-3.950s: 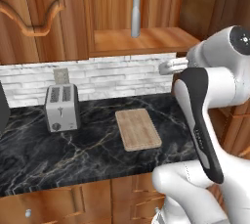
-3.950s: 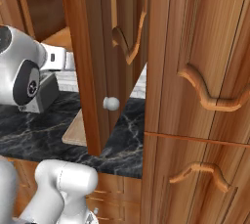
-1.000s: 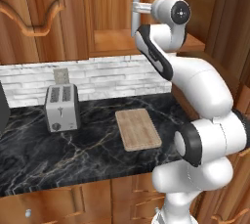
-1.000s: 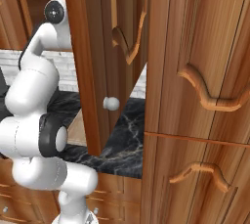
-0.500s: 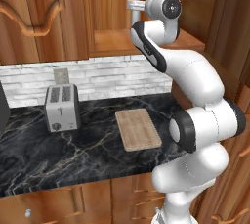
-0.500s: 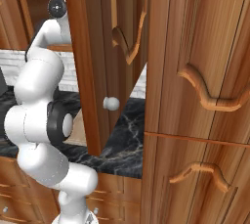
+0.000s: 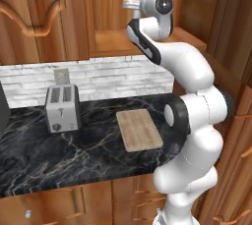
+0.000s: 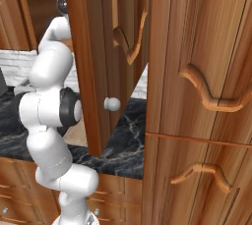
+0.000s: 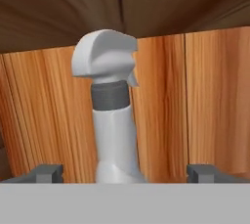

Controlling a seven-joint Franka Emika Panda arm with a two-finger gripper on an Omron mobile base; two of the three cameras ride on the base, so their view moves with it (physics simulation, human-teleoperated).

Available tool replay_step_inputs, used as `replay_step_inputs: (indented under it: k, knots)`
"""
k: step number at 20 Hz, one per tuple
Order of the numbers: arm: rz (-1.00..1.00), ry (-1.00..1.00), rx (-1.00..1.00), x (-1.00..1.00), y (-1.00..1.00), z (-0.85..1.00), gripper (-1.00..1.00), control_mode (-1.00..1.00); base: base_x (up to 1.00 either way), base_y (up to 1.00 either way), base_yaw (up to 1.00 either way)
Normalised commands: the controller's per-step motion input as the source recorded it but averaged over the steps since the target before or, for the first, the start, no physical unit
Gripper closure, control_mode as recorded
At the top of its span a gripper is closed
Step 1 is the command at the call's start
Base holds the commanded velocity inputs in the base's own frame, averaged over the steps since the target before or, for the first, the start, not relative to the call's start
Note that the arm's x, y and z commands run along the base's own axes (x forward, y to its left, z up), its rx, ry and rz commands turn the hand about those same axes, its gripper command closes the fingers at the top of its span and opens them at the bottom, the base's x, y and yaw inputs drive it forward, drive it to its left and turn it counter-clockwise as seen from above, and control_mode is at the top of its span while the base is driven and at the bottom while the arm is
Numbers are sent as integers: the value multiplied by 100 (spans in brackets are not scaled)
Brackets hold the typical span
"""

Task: Grab the spray bottle from the cabinet, then place it next to the cutting board for sanitizing. Then grab the dish brush from the countertop next to the sink and place it next to the cutting board.

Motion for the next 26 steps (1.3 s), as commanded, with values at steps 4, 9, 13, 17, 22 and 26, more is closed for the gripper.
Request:
replay_step_inputs:
  k: [4,9,13,17,22,26]
  knots:
    - [0,0,0,51,6,-6,-100,-100,0,0,0]
    - [0,0,0,40,9,-3,-100,-100,0,0,0]
    - [0,0,0,20,11,-4,100,-100,0,0,0]
    - [0,1,4,-6,0,-3,100,-100,0,0,0]
    - [-9,1,32,-10,0,-1,100,-100,0,0,0]
    - [-17,0,46,-18,-5,0,100,-100,0,0,0]
